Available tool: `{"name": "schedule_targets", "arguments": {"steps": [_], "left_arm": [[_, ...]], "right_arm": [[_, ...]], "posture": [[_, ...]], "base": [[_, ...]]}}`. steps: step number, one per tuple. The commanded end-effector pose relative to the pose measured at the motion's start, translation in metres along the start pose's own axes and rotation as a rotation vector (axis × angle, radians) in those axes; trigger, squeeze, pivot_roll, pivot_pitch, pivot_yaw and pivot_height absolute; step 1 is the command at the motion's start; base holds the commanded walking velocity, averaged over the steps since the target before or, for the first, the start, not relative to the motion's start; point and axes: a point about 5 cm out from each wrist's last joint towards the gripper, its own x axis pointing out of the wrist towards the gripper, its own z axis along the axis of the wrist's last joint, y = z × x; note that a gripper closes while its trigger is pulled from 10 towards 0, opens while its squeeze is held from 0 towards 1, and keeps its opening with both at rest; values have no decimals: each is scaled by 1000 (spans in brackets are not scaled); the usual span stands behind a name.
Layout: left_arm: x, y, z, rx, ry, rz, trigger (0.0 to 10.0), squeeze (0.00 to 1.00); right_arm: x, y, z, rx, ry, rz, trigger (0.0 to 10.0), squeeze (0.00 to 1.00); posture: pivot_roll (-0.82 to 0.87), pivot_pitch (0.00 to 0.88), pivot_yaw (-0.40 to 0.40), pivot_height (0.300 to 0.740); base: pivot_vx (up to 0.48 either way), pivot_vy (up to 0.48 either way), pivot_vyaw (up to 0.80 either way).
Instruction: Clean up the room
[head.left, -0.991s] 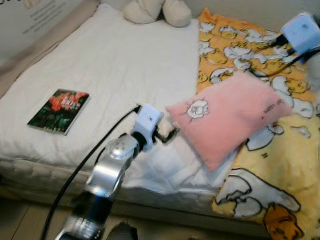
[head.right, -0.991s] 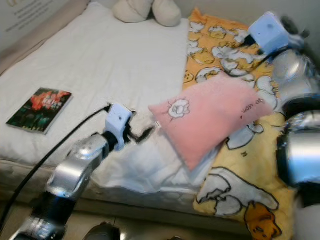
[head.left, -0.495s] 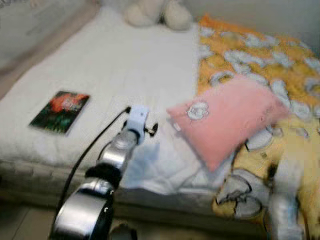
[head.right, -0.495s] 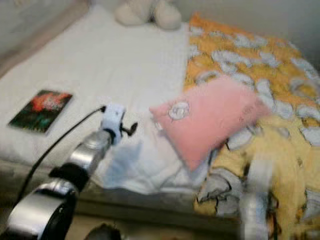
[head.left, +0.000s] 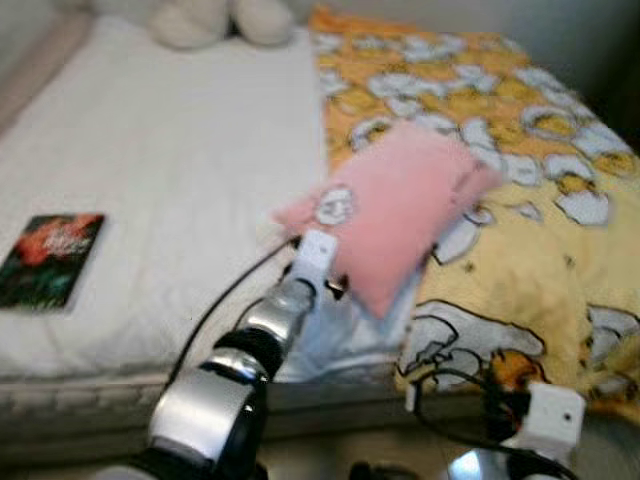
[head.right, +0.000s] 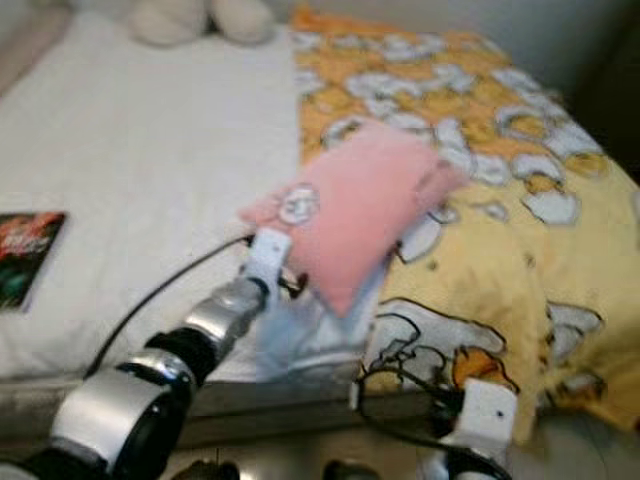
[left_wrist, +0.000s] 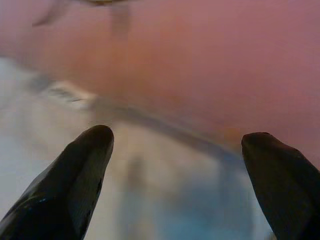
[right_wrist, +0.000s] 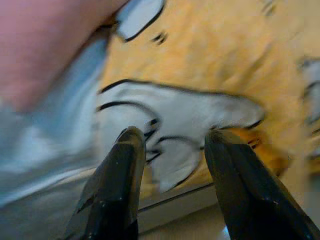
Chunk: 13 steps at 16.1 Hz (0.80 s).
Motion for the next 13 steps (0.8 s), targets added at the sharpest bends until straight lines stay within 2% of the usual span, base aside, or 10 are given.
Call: {"name": "schedule_targets", "arguments": {"steps": [1,2,4,5,6,7,10,12,13], "left_arm": [[0,6,14,45,-64,41,10000,0],[0,12,20,50,-101,72,10000,0],[-11,57,39,74,-269,257,10000,0],[-16,71,34,21,-294,272,10000,0],[-17,74,32,9,-298,272,10000,0],[-25,87,28,-14,-339,294,10000,0],[-50,127,28,2,-436,438,10000,0],[-65,143,35,22,-495,509,10000,0],[-69,146,38,29,-513,523,10000,0]], "right_arm": [[6,15,2,46,34,121,10000,0],[10,19,3,46,31,145,10000,0],[26,28,14,56,8,184,10000,0],[30,30,13,52,15,200,10000,0],[31,30,13,56,18,206,10000,0],[37,37,15,64,21,235,10000,0],[69,79,14,100,66,414,10000,0],[87,101,17,122,80,486,10000,0],[92,108,19,129,81,510,10000,0]], "posture": [[-183,112,11,740],[-171,117,15,740],[-112,116,18,740],[-92,111,16,740],[-84,109,15,740],[-46,102,10,740],[34,95,-11,740],[82,87,-17,740],[108,81,-25,740]], "base": [[0,0,0],[0,0,0],[0,0,0],[0,0,0],[0,0,0],[0,0,0],[0,0,0],[0,0,0],[0,0,0]]}}
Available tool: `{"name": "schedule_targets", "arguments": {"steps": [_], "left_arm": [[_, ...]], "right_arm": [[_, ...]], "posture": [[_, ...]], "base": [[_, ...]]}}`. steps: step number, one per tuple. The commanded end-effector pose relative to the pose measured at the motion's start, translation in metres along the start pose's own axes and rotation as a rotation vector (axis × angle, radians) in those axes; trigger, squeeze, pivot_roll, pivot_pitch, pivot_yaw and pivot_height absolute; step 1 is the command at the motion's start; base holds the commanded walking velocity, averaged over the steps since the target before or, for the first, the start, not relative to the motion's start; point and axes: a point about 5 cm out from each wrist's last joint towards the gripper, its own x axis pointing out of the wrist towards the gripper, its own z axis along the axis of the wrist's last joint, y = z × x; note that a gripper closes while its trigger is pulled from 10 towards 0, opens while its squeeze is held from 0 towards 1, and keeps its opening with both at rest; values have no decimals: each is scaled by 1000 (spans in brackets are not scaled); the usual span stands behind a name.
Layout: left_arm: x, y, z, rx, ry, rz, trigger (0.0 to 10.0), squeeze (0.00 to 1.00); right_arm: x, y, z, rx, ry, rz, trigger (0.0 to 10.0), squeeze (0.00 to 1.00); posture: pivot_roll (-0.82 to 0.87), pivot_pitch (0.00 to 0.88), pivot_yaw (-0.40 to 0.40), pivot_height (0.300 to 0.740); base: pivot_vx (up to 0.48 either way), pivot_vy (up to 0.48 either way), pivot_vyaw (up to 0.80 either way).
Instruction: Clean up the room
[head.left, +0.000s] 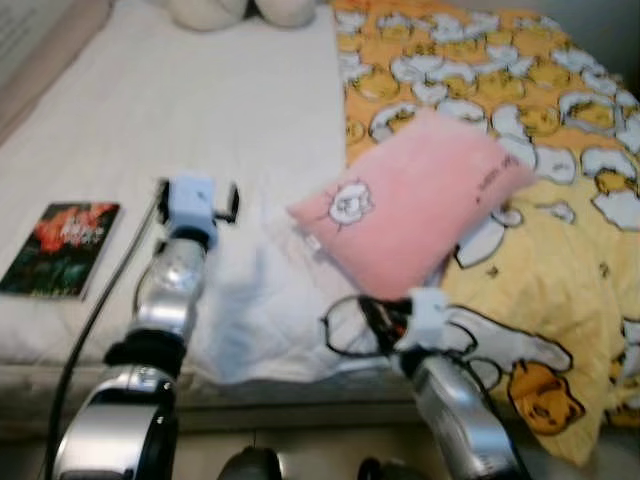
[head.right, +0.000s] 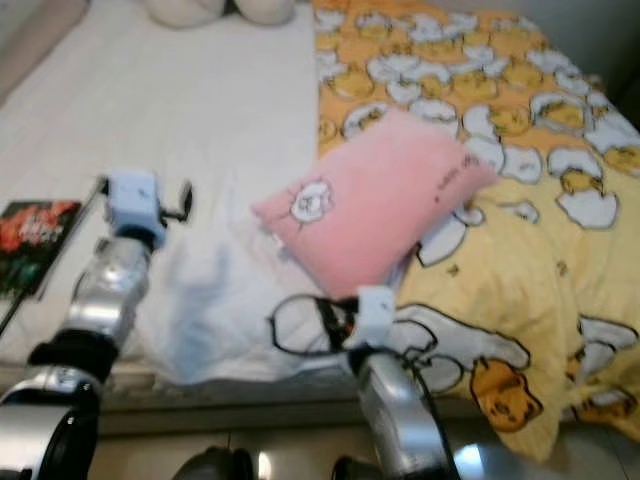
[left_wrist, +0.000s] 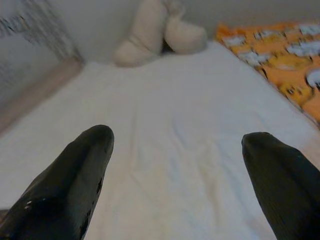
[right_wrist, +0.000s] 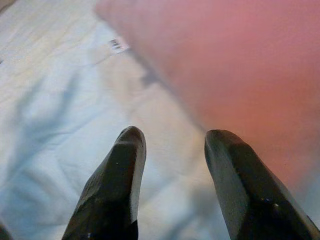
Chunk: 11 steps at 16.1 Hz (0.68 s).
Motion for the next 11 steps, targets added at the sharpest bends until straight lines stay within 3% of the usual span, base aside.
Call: {"name": "schedule_targets", "arguments": {"steps": [1,2,3,6,9,11], "left_arm": [[-2,3,2,12,-6,9,10000,0],[-3,4,4,17,-14,10,10000,0],[-6,11,7,30,-24,24,10000,0],[-12,12,5,26,0,28,10000,0],[-14,4,3,21,25,-5,10000,0],[-14,-2,4,15,35,-27,10000,0]], "right_arm": [[5,2,0,6,4,20,10000,0],[10,5,1,7,7,37,10000,0],[27,13,6,14,20,76,10000,0],[42,9,5,14,72,68,10000,0],[43,-14,0,-10,155,-14,10000,0],[38,-39,-1,-7,204,-98,10000,0]], "posture": [[140,69,-35,740],[140,69,-35,740],[175,66,-48,740],[187,72,-53,740],[189,76,-52,740],[192,78,-53,740]], "base": [[0,0,0],[0,0,0],[0,0,0],[0,0,0],[0,0,0],[0,0,0]]}}
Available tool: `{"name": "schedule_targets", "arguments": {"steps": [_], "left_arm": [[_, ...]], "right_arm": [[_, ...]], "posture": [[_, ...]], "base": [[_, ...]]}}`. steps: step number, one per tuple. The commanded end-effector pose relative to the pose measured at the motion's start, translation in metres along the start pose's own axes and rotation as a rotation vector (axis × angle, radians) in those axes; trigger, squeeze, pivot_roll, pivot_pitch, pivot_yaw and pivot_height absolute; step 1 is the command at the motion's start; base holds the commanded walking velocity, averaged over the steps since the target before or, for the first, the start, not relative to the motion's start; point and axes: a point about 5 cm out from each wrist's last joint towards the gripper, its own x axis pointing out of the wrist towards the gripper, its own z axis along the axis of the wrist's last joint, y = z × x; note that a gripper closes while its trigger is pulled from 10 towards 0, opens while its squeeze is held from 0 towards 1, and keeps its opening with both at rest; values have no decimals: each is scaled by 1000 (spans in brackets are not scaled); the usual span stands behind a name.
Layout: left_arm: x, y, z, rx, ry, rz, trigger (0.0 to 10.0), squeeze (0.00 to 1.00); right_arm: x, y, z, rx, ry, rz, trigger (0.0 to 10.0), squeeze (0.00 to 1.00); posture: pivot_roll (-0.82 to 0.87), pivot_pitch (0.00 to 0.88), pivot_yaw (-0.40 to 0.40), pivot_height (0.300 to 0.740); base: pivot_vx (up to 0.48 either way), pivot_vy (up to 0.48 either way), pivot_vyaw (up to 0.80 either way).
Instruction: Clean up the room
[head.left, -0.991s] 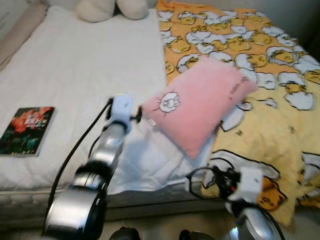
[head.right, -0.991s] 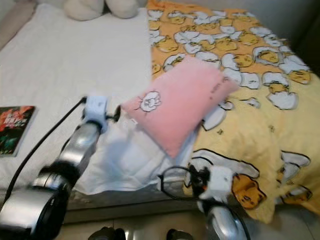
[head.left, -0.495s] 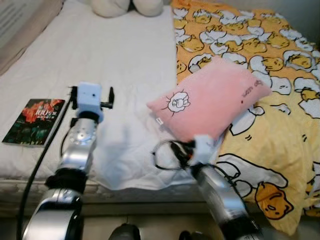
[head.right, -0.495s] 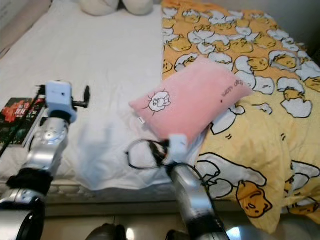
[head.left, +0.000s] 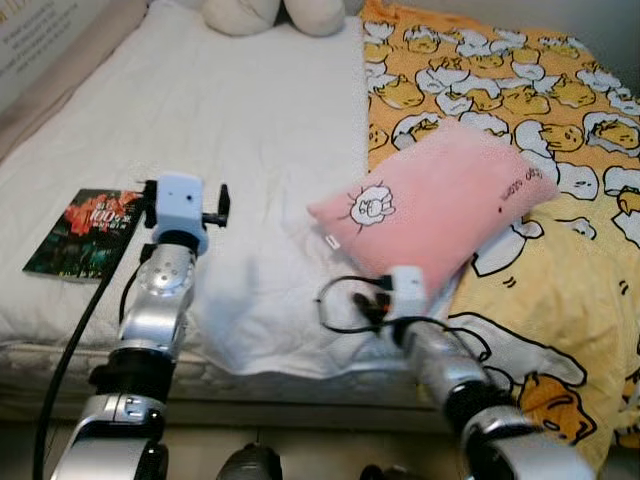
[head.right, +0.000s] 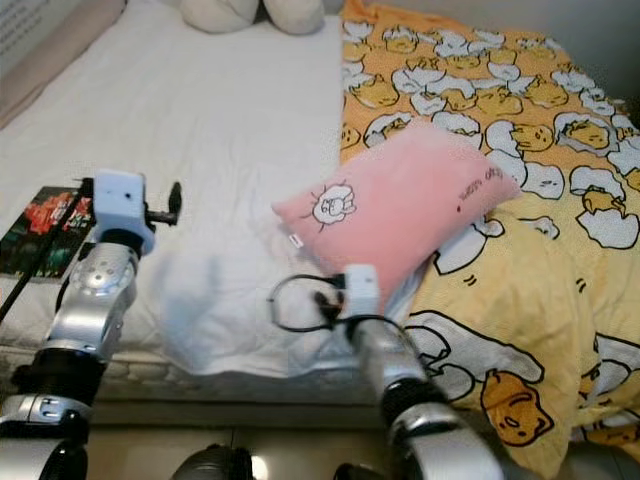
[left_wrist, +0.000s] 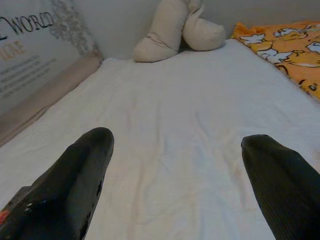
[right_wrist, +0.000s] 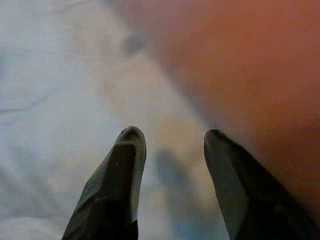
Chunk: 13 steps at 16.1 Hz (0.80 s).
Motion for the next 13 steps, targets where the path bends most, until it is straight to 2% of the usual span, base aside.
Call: {"name": "schedule_targets", "arguments": {"steps": [1,2,4,5,7,9,10,11,12,13], "left_arm": [[-1,-5,3,0,-3,-24,10000,0],[-1,-6,4,-1,-8,-28,10000,0],[-2,-8,7,-12,-13,-31,10000,0],[-4,-10,7,-23,-17,-39,10000,0],[-6,-14,7,-34,-14,-49,10000,0],[-7,-21,6,-53,-7,-65,10000,0],[-6,-24,6,-58,-3,-71,10000,0],[-6,-28,4,-70,12,-82,10000,0],[-6,-29,3,-74,16,-85,10000,0],[-6,-34,4,-83,15,-100,10000,0]], "right_arm": [[-4,-17,1,55,-1,-70,10000,0],[-7,-29,8,54,-27,-108,10000,0],[-16,-55,34,-24,-124,-153,10000,0],[-26,-72,43,-36,-168,-168,10000,0],[-39,-88,47,-66,-198,-179,10000,0],[-67,-111,60,-155,-261,-187,10000,0],[-77,-118,63,-195,-261,-196,10000,0],[-88,-126,54,-282,-183,-183,10000,0],[-93,-129,49,-312,-147,-178,10000,0],[-112,-140,38,-389,-82,-194,10000,0]], "posture": [[183,79,-58,740],[185,79,-63,740],[171,76,-71,740],[171,76,-71,740],[135,71,-76,740],[106,63,-79,740],[85,54,-80,740],[75,43,-83,740],[75,43,-83,740],[69,26,-90,740]], "base": [[0,0,0],[0,0,0],[0,0,0],[0,0,0],[0,0,0],[0,0,0],[0,0,0],[0,0,0],[0,0,0],[0,0,0]]}}
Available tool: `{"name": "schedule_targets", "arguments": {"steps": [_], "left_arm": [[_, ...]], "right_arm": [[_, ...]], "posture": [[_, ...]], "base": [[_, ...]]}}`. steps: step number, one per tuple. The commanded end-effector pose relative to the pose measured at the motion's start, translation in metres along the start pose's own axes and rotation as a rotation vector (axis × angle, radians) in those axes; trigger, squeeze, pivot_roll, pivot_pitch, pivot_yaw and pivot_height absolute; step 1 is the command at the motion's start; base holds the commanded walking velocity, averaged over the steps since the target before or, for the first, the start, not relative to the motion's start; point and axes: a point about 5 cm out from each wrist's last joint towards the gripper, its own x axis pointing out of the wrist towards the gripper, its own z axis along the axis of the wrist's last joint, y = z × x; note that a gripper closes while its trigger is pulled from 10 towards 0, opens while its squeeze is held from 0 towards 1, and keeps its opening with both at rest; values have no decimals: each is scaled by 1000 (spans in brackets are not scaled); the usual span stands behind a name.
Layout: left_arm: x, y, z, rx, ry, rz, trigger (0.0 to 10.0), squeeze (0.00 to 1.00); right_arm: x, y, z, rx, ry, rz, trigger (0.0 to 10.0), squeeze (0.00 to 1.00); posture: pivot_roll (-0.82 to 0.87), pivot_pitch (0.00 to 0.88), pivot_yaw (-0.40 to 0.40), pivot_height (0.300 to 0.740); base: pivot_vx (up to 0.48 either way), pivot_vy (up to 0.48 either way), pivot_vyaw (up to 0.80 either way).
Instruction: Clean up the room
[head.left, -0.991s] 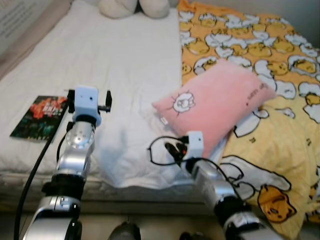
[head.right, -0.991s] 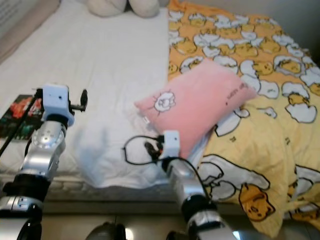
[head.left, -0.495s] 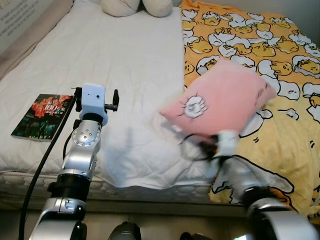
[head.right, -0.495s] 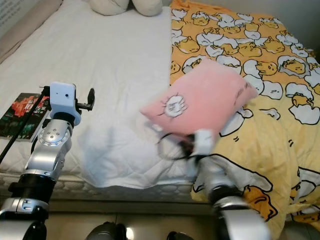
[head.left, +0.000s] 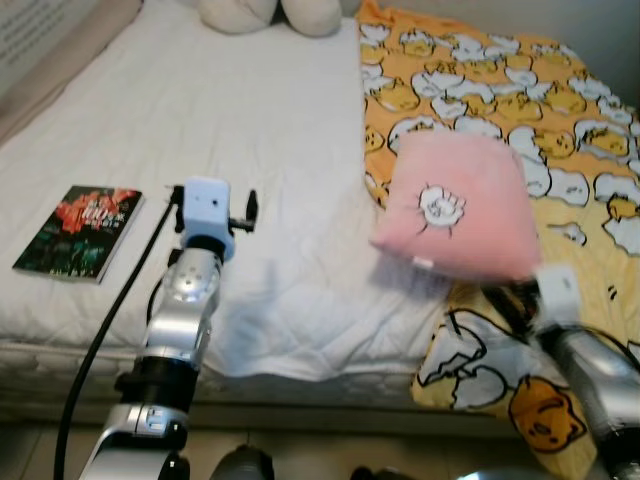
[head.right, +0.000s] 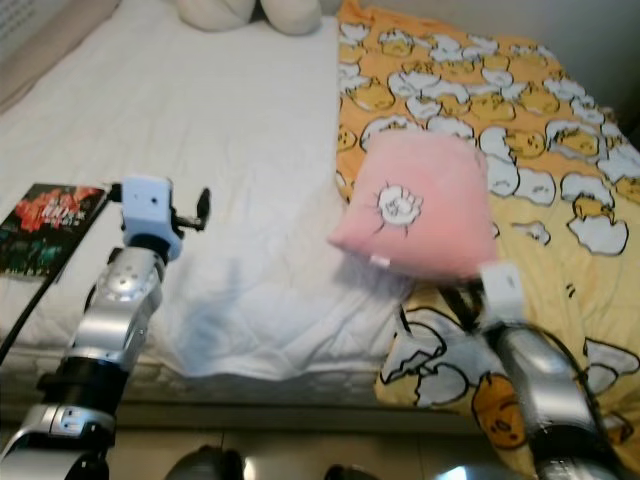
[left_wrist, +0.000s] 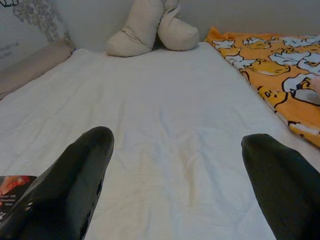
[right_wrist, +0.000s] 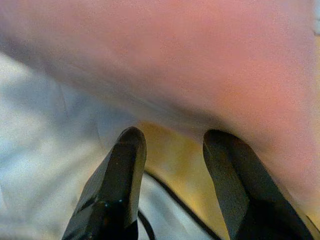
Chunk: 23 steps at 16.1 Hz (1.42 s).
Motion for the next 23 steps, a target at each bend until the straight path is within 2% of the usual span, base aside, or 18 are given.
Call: {"name": "schedule_targets", "arguments": {"steps": [1,3,4,5,6,7,9,10,11,12,14,15,17,20,22,23], "left_arm": [[0,-5,1,-7,7,-21,10000,0],[-2,-9,-2,-25,15,-31,10000,0],[-3,-10,-3,-30,19,-34,10000,0],[-4,-14,-4,-41,25,-42,10000,0],[-4,-20,-4,-57,25,-64,10000,0],[-4,-24,-5,-61,25,-83,10000,0],[-4,-38,-6,-27,28,-149,10000,0],[-4,-48,-7,-104,41,-176,10000,0],[-3,-50,-10,-170,63,-167,10000,0],[-1,-51,-13,-199,78,-155,10000,0],[0,-53,-16,-235,87,-147,10000,0],[0,-58,-15,-218,82,-163,10000,0],[2,-65,-12,-190,63,-197,10000,0],[3,-69,-12,-187,64,-219,10000,0],[7,-67,-15,-156,78,-211,10000,0],[9,-64,-16,-132,80,-191,10000,0]], "right_arm": [[-11,-6,-2,-56,37,6,10000,0],[-34,-28,-10,-93,92,-39,10000,0],[-38,-34,-11,-108,107,-49,10000,0],[-47,-49,-11,-159,133,-95,10000,0],[-54,-70,-3,-205,131,-199,10000,0],[-53,-72,2,-209,106,-220,10000,0],[-41,-60,26,-170,-53,-250,10000,0],[-29,-38,52,-60,-256,-311,10000,0],[-23,-23,63,24,-356,-361,10000,0],[-17,-9,67,100,-408,-387,10000,0],[-7,24,64,165,-438,-357,10000,0],[-1,39,60,179,-430,-325,10000,0],[7,59,53,176,-403,-299,10000,0],[6,62,49,169,-380,-324,10000,0],[4,55,45,155,-376,-357,10000,0],[5,57,47,141,-380,-346,10000,0]], "posture": [[67,23,-91,740],[54,4,-98,740],[53,0,-100,740],[51,0,-100,740],[54,0,-102,740],[55,0,-101,740],[57,0,-98,740],[57,0,-83,740],[53,0,-75,740],[45,0,-62,740],[44,0,-54,740],[41,0,-45,740],[32,0,-35,740],[27,0,-26,740],[18,0,-21,740],[17,0,-20,740]], "base": [[0,0,0],[0,0,0],[0,0,0],[0,0,0],[0,0,0],[0,0,0],[0,0,0],[0,0,0],[0,0,0],[0,0,0],[0,-371,0],[0,-469,0],[0,-467,0],[0,-465,-267],[0,-227,-591],[0,0,0]]}}
